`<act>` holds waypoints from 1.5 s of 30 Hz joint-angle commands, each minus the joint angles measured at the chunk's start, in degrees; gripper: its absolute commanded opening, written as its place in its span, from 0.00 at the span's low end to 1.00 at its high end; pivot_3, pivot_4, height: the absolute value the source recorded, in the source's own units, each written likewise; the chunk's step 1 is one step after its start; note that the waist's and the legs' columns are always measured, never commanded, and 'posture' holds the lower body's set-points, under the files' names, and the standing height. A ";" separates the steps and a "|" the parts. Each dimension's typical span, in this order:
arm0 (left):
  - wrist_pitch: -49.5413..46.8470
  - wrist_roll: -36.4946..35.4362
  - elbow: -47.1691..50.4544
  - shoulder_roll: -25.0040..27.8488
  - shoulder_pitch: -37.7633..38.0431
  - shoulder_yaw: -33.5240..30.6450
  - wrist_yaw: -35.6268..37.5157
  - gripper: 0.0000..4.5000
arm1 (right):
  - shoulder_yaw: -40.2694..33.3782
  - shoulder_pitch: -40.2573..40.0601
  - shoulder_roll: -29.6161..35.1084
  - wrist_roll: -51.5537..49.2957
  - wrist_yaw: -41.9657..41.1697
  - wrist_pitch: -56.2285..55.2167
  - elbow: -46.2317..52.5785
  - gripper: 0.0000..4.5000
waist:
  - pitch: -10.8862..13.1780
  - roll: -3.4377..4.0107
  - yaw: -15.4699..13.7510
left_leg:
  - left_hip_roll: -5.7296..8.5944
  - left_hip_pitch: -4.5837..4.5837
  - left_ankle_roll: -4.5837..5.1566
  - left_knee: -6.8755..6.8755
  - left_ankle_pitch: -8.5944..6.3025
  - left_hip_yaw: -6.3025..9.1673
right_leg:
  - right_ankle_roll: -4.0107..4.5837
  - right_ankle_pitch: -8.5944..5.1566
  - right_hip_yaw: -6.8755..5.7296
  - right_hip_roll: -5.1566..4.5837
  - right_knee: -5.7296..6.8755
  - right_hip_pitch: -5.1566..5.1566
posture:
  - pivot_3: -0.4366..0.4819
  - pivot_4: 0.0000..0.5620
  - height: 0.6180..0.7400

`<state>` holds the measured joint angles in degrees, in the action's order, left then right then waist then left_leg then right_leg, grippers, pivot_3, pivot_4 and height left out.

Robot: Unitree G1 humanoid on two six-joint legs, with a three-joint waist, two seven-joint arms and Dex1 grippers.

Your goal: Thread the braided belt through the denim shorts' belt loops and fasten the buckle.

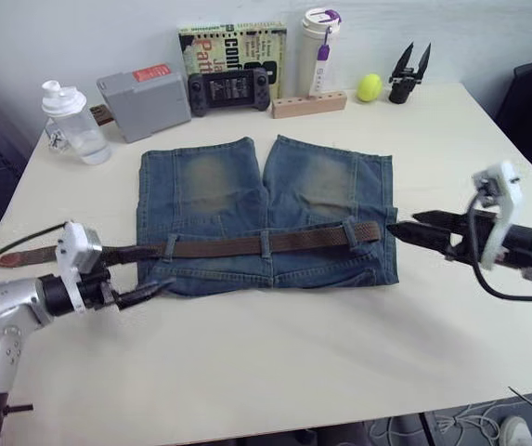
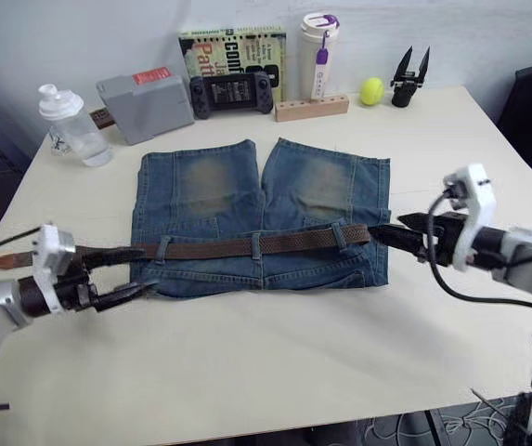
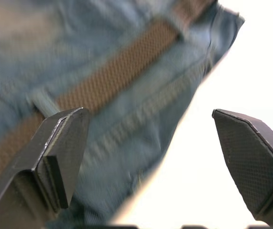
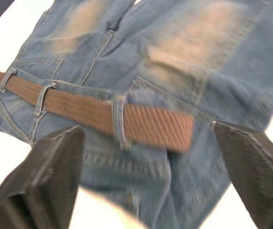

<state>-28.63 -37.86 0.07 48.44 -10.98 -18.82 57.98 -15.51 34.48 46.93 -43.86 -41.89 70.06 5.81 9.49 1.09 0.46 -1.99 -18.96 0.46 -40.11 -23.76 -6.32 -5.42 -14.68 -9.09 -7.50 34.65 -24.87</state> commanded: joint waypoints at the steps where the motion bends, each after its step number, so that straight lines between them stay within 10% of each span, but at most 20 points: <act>1: 0.01 0.40 -7.03 0.49 -5.42 0.43 2.51 1.00 | 10.04 6.25 0.01 6.54 -5.07 -7.01 -8.49 1.00 | 0.00 0.00 0.13 | 0.00 -0.07 -0.01 0.04 0.01 0.02 | 0.00 0.00 -0.04 0.01 -0.01 -0.08 | 0.48 0.27 0.88; 16: 1.96 4.94 -18.77 -1.32 -15.17 5.70 6.37 1.00 | 27.34 17.85 -2.03 16.29 -25.38 -14.03 -29.92 1.00 | 0.27 -0.45 1.26 | 0.04 -0.36 -0.02 -0.08 0.07 -0.04 | -0.06 0.02 -0.13 -0.06 0.16 -0.39 | 0.48 0.27 0.88; 26: 3.49 11.49 -35.85 -0.50 -24.48 9.83 14.54 1.00 | 25.22 18.09 -5.74 19.79 -26.35 -18.50 -34.60 0.08 | 0.28 -0.47 1.55 | 0.07 -0.39 -0.02 -0.01 0.07 -0.06 | -0.07 0.02 -0.17 -0.05 0.13 -0.43 | 0.48 0.27 0.88; 45: 9.31 23.12 -59.82 -3.97 -35.34 15.66 19.90 1.00 | 22.21 14.31 -6.49 19.68 -25.67 -18.81 -28.10 0.07 | 0.30 -0.54 2.42 | 0.09 -0.37 -0.02 -0.07 0.07 -0.02 | -0.06 0.02 -0.17 -0.10 0.35 -0.47 | 0.48 0.27 0.88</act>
<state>-20.09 -16.70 -58.54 44.87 -46.83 -3.58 77.65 8.46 49.02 40.66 -23.49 -67.56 51.38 -24.46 9.80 0.55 2.88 -1.90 -19.32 0.44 -40.18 -23.69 -6.35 -5.48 -14.66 -9.26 -7.61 35.02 -25.33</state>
